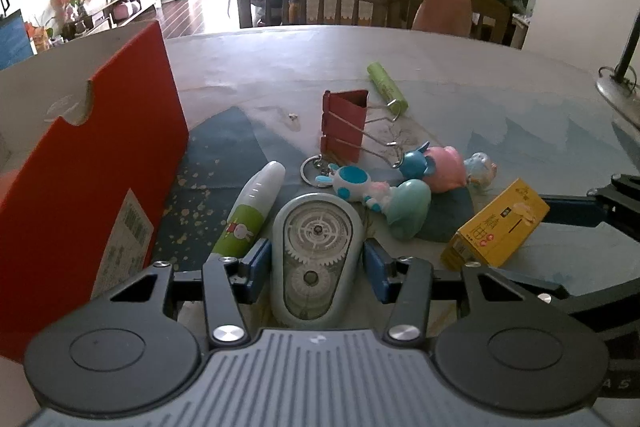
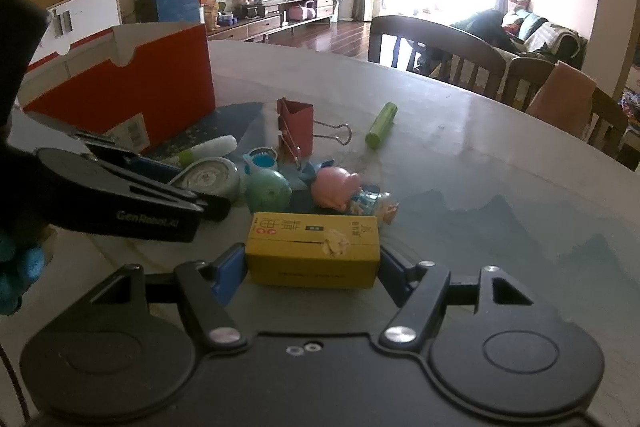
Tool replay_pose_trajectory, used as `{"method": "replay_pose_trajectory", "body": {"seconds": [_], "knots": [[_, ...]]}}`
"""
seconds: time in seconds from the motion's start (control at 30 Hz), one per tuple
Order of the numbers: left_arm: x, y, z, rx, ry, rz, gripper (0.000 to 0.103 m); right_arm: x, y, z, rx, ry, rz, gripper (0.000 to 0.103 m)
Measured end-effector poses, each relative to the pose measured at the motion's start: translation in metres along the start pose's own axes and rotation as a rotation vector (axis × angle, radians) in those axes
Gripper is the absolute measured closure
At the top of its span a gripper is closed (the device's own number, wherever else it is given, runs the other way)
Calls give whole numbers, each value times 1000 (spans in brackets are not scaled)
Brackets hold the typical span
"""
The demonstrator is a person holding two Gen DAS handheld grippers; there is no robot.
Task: Organize rigid objects
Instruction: 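Carry the tape dispenser in left tool and yellow box in right tool over the box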
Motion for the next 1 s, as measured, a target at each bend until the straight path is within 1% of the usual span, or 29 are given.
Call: {"method": "replay_pose_trajectory", "body": {"seconds": [0.2,0.37,0.47,0.63,0.77,1.0], "knots": [[-5,19,1,25,30,-9,54,-11,22,8,8,-9,-11,34],[-8,38,3,62,63,-12,54,-21,44,20,17,4,-18,34],[-10,51,5,98,86,-4,54,-28,55,28,20,6,-26,34],[-18,80,10,148,109,-32,54,-42,76,41,24,11,-55,34],[-27,102,20,162,114,-51,54,-56,92,52,31,13,-77,34],[-44,136,50,157,119,-61,54,-80,108,76,44,32,-108,34]]}}
Point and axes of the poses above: each gripper's, at about its wrist camera, not at the fingertips, and y roughly against the way its jaws point, z to its left, x to its underside, the point moved 7 cm from there along -y, roughly the way its jaws point, and after that the axes turned 2 degrees about -z, right-handed, at the moved point
